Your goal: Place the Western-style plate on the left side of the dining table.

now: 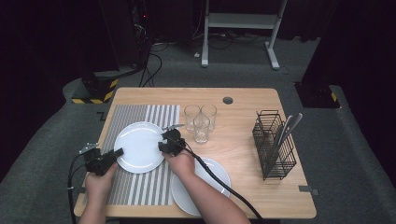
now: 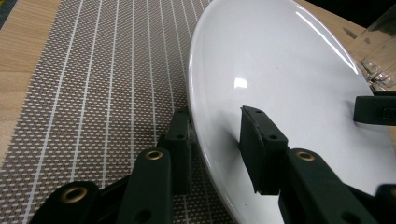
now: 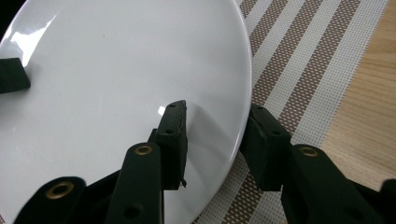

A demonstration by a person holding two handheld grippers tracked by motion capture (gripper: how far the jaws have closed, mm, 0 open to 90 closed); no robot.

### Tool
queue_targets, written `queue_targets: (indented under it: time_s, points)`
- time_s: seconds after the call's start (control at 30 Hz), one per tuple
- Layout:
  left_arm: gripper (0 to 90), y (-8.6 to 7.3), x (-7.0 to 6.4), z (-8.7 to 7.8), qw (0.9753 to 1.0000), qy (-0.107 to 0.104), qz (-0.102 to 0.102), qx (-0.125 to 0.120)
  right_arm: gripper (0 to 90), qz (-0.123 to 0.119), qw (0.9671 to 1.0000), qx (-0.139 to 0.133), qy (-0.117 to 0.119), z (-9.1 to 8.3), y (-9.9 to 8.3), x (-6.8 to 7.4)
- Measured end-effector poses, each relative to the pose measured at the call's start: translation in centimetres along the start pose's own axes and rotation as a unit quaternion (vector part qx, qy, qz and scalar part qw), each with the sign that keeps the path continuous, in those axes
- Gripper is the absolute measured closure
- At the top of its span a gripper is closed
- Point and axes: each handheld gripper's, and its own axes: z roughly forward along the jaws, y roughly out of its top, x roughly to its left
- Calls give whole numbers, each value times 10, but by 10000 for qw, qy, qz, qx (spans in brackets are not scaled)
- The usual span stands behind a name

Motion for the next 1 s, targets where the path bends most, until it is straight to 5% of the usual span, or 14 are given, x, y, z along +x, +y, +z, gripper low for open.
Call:
queue_targets:
  time_s: [1.0]
  points:
    - [685,0,0,-1,9999,108,-61,32,453,184,9983,444,328,5,2,-5]
